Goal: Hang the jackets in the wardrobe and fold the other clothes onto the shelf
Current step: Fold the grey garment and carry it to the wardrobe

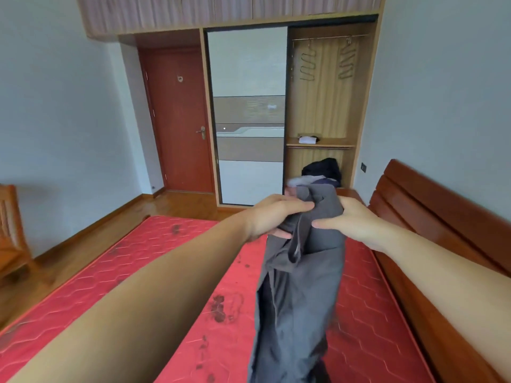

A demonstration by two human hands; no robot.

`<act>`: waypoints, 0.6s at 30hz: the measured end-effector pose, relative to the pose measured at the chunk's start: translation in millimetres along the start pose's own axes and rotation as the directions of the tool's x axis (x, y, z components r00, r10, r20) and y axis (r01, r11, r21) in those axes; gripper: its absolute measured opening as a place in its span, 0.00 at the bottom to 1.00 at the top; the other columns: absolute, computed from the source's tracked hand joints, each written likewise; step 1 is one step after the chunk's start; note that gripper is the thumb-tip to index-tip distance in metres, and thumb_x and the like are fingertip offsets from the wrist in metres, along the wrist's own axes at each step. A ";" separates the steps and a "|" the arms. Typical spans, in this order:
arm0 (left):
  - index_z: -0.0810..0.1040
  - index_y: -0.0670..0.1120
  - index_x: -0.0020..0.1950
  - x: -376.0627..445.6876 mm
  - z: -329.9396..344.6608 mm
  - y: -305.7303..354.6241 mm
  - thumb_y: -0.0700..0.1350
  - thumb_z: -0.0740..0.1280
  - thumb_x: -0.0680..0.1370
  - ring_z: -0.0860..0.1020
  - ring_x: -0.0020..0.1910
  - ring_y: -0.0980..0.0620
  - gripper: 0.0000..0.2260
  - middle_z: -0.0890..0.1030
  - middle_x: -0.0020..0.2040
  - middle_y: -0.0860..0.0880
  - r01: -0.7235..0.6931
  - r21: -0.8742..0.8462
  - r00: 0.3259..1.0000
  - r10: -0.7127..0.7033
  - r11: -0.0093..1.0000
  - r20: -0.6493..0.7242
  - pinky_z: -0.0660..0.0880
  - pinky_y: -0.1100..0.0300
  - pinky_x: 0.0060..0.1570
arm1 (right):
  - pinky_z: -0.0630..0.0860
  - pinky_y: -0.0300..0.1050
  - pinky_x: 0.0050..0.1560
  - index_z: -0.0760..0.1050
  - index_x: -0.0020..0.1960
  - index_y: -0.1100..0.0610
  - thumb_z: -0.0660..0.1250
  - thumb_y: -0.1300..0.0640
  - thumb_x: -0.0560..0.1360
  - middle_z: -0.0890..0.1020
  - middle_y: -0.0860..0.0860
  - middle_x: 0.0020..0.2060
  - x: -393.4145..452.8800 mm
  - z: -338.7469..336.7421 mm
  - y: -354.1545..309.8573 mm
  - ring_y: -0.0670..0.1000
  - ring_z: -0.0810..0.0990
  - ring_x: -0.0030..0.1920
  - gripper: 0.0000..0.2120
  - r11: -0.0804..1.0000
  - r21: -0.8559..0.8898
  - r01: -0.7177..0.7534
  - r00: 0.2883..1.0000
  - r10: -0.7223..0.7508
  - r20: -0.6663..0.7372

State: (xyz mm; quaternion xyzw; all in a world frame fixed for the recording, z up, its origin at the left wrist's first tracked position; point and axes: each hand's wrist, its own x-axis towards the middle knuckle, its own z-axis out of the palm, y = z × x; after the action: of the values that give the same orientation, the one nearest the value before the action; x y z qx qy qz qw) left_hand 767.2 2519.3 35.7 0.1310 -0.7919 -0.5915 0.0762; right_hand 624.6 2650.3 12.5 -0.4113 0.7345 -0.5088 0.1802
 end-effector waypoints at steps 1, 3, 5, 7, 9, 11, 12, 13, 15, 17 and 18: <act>0.80 0.50 0.51 -4.9 -3.4 0.1 0.52 0.68 0.66 0.80 0.46 0.54 0.15 0.83 0.45 0.52 0.019 -0.038 1.000 -0.018 0.999 0.021 0.79 0.56 0.51 | 0.77 0.41 0.54 0.80 0.56 0.51 0.77 0.61 0.68 0.84 0.44 0.50 -2.0 -2.2 -1.5 0.46 0.81 0.53 0.18 1.000 0.016 -0.001 1.000 0.001 -0.025; 0.78 0.48 0.52 -13.8 -12.0 -0.8 0.48 0.67 0.66 0.79 0.43 0.57 0.16 0.80 0.43 0.53 0.007 -0.017 0.997 -0.005 1.000 0.083 0.75 0.51 0.58 | 0.76 0.44 0.56 0.81 0.51 0.50 0.77 0.62 0.69 0.85 0.45 0.48 -4.5 -6.1 -3.8 0.46 0.82 0.52 0.14 0.997 0.066 -0.029 0.998 0.033 -0.060; 0.77 0.44 0.58 -18.8 -21.3 -6.4 0.41 0.64 0.63 0.77 0.41 0.58 0.23 0.79 0.42 0.52 0.006 0.013 0.989 -0.008 1.000 0.148 0.75 0.52 0.59 | 0.77 0.49 0.59 0.82 0.52 0.53 0.76 0.62 0.70 0.86 0.49 0.49 -6.5 -7.9 -6.9 0.50 0.83 0.52 0.12 0.987 0.144 -0.075 0.995 0.083 -0.051; 0.75 0.41 0.63 -20.8 -30.9 -12.3 0.38 0.63 0.62 0.77 0.44 0.56 0.28 0.78 0.48 0.49 0.010 0.109 0.981 -0.031 0.994 0.194 0.78 0.57 0.54 | 0.77 0.52 0.59 0.82 0.53 0.57 0.74 0.63 0.71 0.86 0.53 0.48 -6.7 -7.4 -10.5 0.53 0.84 0.51 0.11 0.965 0.231 -0.125 0.987 0.144 -0.069; 0.76 0.42 0.61 -20.1 -40.0 -21.0 0.37 0.67 0.62 0.76 0.44 0.55 0.27 0.78 0.49 0.49 -0.053 0.339 0.981 -0.015 0.939 0.195 0.75 0.60 0.47 | 0.77 0.54 0.59 0.82 0.51 0.58 0.73 0.63 0.72 0.86 0.54 0.47 -4.2 -0.8 -13.8 0.54 0.85 0.49 0.08 0.948 0.277 -0.156 0.977 0.188 -0.096; 0.79 0.45 0.58 -18.9 -47.6 -31.9 0.36 0.74 0.64 0.79 0.48 0.53 0.22 0.82 0.51 0.50 -0.121 0.579 0.985 0.025 0.806 0.171 0.75 0.59 0.52 | 0.76 0.57 0.61 0.82 0.51 0.58 0.72 0.62 0.73 0.86 0.55 0.46 -0.6 10.7 -17.0 0.56 0.85 0.50 0.08 0.938 0.294 -0.181 0.972 0.216 -0.092; 0.81 0.46 0.56 -19.3 -51.3 -37.3 0.38 0.75 0.67 0.79 0.48 0.54 0.18 0.83 0.49 0.51 -0.143 0.652 0.987 0.058 0.744 0.150 0.75 0.60 0.52 | 0.76 0.58 0.61 0.82 0.52 0.59 0.72 0.62 0.73 0.86 0.55 0.47 1.0 16.9 -18.5 0.57 0.85 0.50 0.08 0.933 0.308 -0.185 0.970 0.224 -0.096; 0.82 0.46 0.52 -18.6 -56.4 -43.5 0.40 0.75 0.70 0.78 0.44 0.57 0.12 0.83 0.45 0.52 -0.150 0.680 0.989 0.099 0.718 0.113 0.74 0.63 0.48 | 0.75 0.58 0.62 0.82 0.52 0.59 0.71 0.62 0.73 0.86 0.56 0.47 3.5 22.4 -19.3 0.57 0.85 0.50 0.08 0.929 0.322 -0.182 0.968 0.227 -0.108; 0.83 0.44 0.45 -17.3 -71.0 -53.8 0.42 0.72 0.74 0.73 0.35 0.64 0.03 0.78 0.36 0.54 -0.127 0.647 0.988 0.156 0.752 0.012 0.70 0.68 0.39 | 0.75 0.58 0.63 0.82 0.54 0.60 0.70 0.62 0.74 0.86 0.57 0.48 7.4 30.0 -18.3 0.59 0.84 0.51 0.09 0.918 0.355 -0.175 0.964 0.233 -0.129; 0.84 0.45 0.45 -12.3 -89.0 -63.4 0.45 0.70 0.75 0.77 0.38 0.61 0.05 0.81 0.38 0.53 -0.055 0.611 0.977 0.168 0.789 -0.129 0.72 0.68 0.39 | 0.74 0.57 0.63 0.81 0.56 0.61 0.70 0.62 0.74 0.85 0.58 0.49 9.0 34.1 -18.2 0.59 0.84 0.52 0.11 0.907 0.378 -0.186 0.959 0.251 -0.129; 0.85 0.45 0.46 -8.5 -97.5 -67.5 0.46 0.69 0.74 0.81 0.44 0.55 0.07 0.84 0.42 0.50 -0.033 0.566 0.970 0.164 0.824 -0.182 0.75 0.65 0.43 | 0.74 0.57 0.63 0.81 0.56 0.61 0.69 0.61 0.75 0.85 0.58 0.49 10.0 35.9 -17.8 0.59 0.83 0.53 0.10 0.911 0.371 -0.182 0.961 0.244 -0.127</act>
State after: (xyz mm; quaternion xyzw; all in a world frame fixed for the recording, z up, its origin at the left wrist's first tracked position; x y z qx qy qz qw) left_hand 810.1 2414.5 -0.5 0.1715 -0.9221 -0.3111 0.1534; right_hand 650.7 2618.3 15.0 -0.2439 0.6837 -0.6436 0.2426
